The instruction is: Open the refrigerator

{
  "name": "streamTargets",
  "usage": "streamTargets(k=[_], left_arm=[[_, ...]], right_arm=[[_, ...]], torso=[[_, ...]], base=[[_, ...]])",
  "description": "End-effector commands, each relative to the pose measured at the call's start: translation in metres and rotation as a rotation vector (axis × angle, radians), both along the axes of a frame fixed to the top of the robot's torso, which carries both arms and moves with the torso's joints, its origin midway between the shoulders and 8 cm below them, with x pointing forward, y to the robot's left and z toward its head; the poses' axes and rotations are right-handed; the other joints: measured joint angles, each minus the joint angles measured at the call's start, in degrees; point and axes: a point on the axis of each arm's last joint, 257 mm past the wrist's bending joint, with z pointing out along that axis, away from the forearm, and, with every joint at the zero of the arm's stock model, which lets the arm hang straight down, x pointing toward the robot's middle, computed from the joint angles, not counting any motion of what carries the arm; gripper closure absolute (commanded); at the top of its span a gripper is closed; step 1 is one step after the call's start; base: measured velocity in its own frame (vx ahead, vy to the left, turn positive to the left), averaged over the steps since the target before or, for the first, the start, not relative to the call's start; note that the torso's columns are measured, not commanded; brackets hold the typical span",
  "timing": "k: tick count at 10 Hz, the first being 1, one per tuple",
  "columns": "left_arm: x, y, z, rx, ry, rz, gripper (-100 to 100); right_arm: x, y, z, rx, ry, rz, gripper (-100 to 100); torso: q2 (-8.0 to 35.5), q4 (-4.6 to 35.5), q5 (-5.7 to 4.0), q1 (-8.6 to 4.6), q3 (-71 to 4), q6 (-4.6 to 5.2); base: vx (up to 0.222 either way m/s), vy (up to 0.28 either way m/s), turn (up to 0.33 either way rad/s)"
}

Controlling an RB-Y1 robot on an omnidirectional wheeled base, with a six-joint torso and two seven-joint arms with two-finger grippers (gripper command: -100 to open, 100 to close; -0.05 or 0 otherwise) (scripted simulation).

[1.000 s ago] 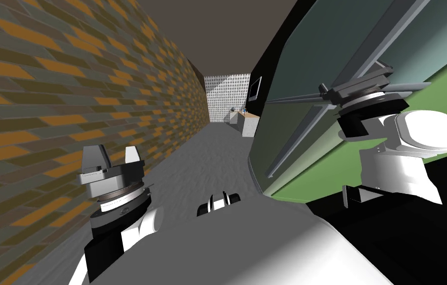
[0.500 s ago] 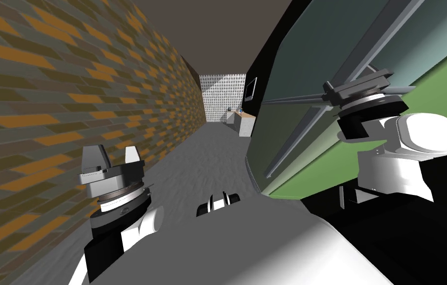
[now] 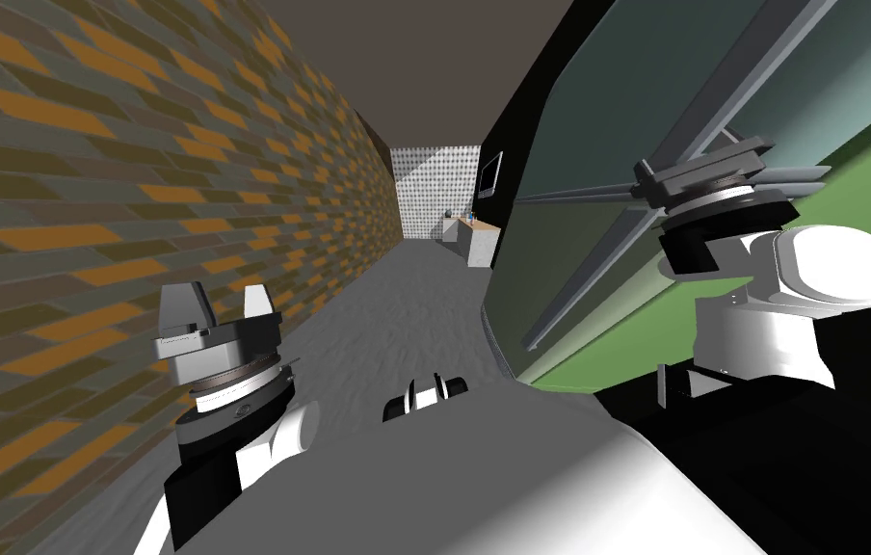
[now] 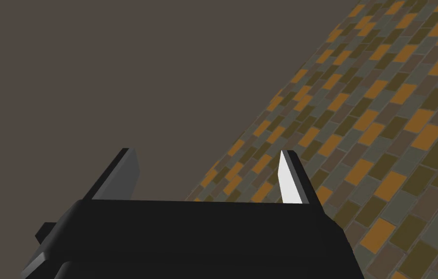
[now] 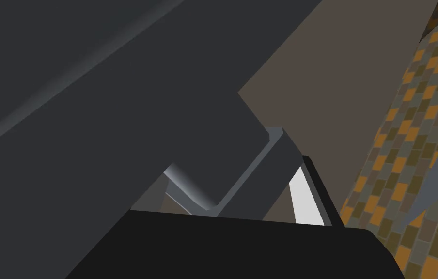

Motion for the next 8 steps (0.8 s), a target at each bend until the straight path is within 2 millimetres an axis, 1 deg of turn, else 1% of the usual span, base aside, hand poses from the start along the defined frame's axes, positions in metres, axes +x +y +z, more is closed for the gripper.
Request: streamTargets(k=[1,2,3,4,5,6,7,8], left_arm=[[0.0,0.0,0.0,0.0,0.0,0.0,0],[0.0,0.0,0.0,0.0,0.0,0.0,0],[0.0,0.0,0.0,0.0,0.0,0.0,0],[0.0,0.0,0.0,0.0,0.0,0.0,0],[0.0,0.0,0.0,0.0,0.0,0.0,0],[0.0,0.0,0.0,0.0,0.0,0.0,0],[0.0,0.0,0.0,0.0,0.0,0.0,0],[0.0,0.0,0.0,0.0,0.0,0.0,0]], right_arm=[[-0.005,-0.021,0.001,0.006,0.001,-0.085,100],[-0.01,-0.038,0.002,0.008,0.003,-0.156,100],[-0.01,-0.039,0.002,0.011,0.001,-0.159,100],[-0.016,-0.057,0.003,0.014,0.001,-0.232,100],[-0.016,-0.057,0.003,0.014,0.001,-0.233,100],[-0.022,-0.072,0.004,0.013,0.005,-0.301,100],[-0.023,-0.074,0.004,0.017,0.001,-0.307,100],[-0.031,-0.09,0.005,0.018,0.004,-0.379,100]], torso=[[-0.2,-0.1,0.04,0.05,-0.1,-0.15],[-0.2,0.0,0.1,-0.06,-0.2,-0.04],[-0.2,0.0,0.15,-0.02,-0.2,-0.2],[-0.1,0.0,0.19,-0.15,-0.2,-0.13],[-0.3,0.0,0.25,-0.17,-0.4,-0.27],[-0.3,0.0,0.25,-0.23,-0.4,-0.18],[-0.4,-0.1,0.24,-0.15,-0.5,-0.35],[-0.3,0.0,0.23,-0.21,-0.4,-0.21]], base=[[0.025,0.135,0.119],[0.01,0.179,0.191],[0.0,0.141,0.143],[0.02,0.158,0.247],[0.024,0.115,0.123],[0.028,0.137,0.26],[0.022,0.113,0.11],[0.024,0.144,0.183]])
